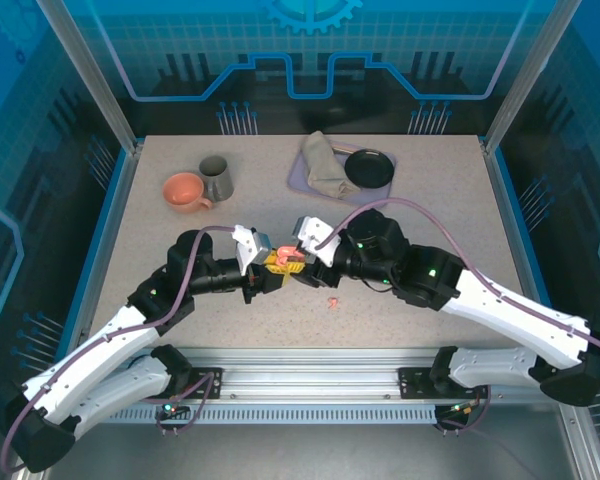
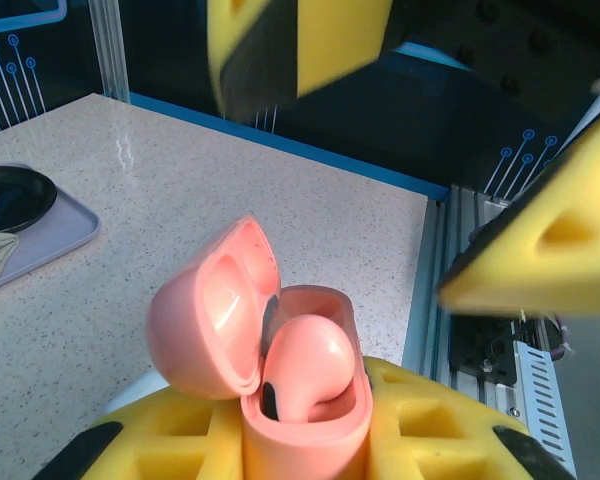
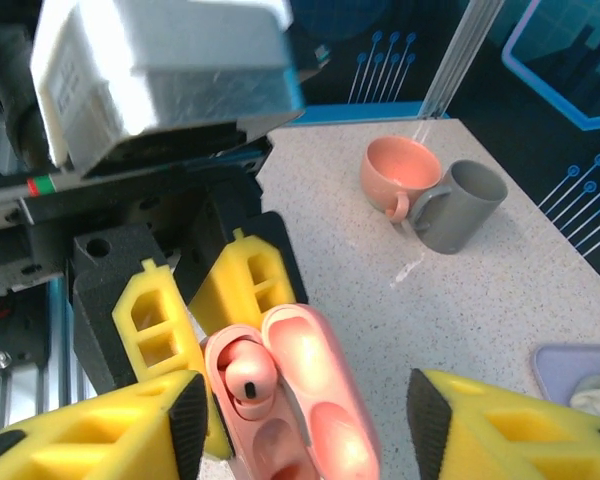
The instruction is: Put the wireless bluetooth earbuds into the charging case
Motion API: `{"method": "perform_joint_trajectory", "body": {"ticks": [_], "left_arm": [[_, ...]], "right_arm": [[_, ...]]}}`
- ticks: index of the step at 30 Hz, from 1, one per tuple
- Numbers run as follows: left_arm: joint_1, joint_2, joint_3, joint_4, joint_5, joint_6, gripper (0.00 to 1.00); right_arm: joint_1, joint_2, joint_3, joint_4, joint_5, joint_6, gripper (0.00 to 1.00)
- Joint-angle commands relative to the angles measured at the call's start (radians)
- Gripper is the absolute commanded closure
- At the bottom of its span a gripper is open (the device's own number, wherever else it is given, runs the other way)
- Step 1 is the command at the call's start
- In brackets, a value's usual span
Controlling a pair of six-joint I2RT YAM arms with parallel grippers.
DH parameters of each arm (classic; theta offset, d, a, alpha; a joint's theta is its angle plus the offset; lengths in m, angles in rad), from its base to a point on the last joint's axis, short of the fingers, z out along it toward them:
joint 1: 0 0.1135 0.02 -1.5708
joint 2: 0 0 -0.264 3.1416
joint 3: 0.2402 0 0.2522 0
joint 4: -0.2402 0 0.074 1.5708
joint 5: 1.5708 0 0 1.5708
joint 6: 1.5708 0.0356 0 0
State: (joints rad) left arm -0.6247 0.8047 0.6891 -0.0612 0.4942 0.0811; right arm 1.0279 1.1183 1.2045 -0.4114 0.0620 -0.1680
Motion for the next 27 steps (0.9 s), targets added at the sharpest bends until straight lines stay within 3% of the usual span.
{"method": "perform_joint_trajectory", "body": {"ticks": [1, 7, 13, 18, 21, 27], "left_arm": [[-0.006, -0.017, -0.008, 0.039, 0.004, 0.016, 1.0], [-0.006, -0.021, -0.008, 0.042, -0.002, 0.015, 1.0], [-0.006, -0.033, -0.008, 0.044, -0.019, 0.017, 1.0], [-0.006, -0.047, -0.007, 0.026, -0.037, 0.022, 1.0], [-0.006, -0.055, -0.006, 0.008, -0.046, 0.026, 1.0], [-0.006, -0.071, -0.006, -0.014, -0.054, 0.032, 1.0]], "right_arm": [[-0.033, -0.067, -0.003, 0.01, -0.046, 0.048, 0.37], [-0.115, -0.137, -0.042, 0.001, -0.037, 0.122, 0.24], [-0.277, -0.136, -0.053, -0.127, -0.048, 0.251, 0.18], [-0.41, -0.13, -0.137, -0.184, -0.119, 0.327, 0.15], [-0.472, -0.129, -0.207, -0.183, -0.154, 0.361, 0.0], [-0.593, -0.063, -0.319, -0.163, -0.312, 0.434, 0.0]]}}
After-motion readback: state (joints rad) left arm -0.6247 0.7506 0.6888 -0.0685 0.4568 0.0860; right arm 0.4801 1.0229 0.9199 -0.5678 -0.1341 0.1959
